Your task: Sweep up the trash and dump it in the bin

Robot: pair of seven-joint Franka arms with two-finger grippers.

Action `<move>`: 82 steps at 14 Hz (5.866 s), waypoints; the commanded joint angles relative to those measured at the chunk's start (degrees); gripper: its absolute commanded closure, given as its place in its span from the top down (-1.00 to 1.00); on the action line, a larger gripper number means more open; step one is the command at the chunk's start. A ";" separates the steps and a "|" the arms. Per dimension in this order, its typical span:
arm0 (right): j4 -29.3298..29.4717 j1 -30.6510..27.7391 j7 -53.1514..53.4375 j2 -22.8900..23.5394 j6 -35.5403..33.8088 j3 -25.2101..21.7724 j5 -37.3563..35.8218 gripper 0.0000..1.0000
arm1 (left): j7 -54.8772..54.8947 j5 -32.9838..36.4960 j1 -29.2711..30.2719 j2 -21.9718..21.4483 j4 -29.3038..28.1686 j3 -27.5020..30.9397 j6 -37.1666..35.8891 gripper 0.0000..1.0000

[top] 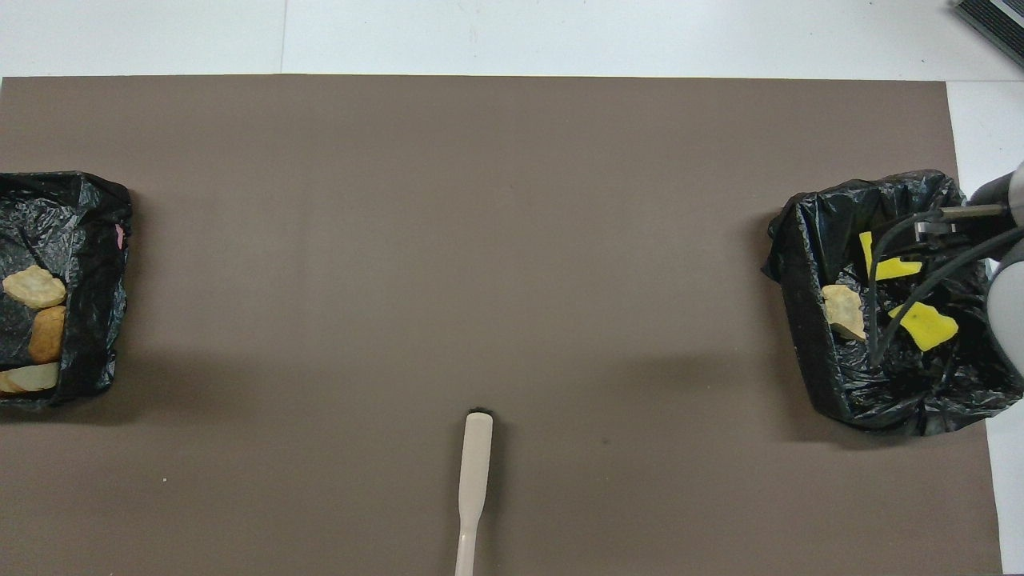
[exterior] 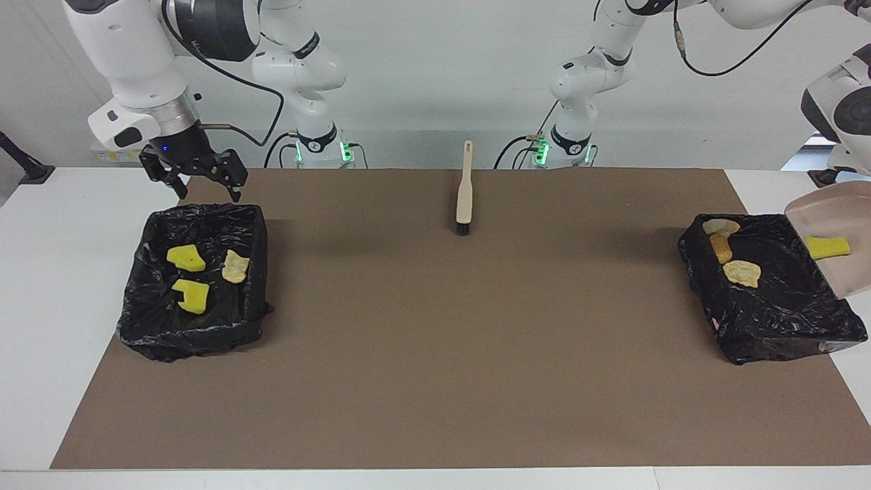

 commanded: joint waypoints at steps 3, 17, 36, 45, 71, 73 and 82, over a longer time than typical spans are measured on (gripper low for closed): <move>-3.96 0.84 3.90 -2.48 1.47 0.11 2.13 1.00 | -4.04 5.63 -5.77 0.04 1.26 0.70 -8.83 -1.00; -0.44 0.31 5.76 -1.43 -3.71 0.02 2.04 1.00 | -43.69 -36.79 -25.96 -0.84 -1.10 -0.09 -18.76 -1.00; -0.44 0.23 5.76 -1.43 -3.71 0.02 2.04 1.00 | -114.68 -68.99 -51.65 13.75 1.70 0.00 0.22 -1.00; -0.44 0.31 5.76 -1.43 -3.71 0.02 2.04 1.00 | -118.21 -68.72 -52.36 12.80 1.09 0.17 0.58 0.84; -0.44 0.31 5.76 -1.43 -3.71 0.02 2.04 1.00 | -76.20 -66.70 -19.57 -12.69 8.93 1.76 -29.23 1.00; -0.44 0.31 5.76 -1.43 -3.71 0.02 2.04 1.00 | -76.20 -66.61 -19.57 -12.97 8.38 1.67 -29.05 1.00; -0.44 0.31 5.76 -1.43 -3.71 0.02 2.04 1.00 | -76.29 -66.00 -19.31 -13.06 8.21 1.67 -28.26 1.00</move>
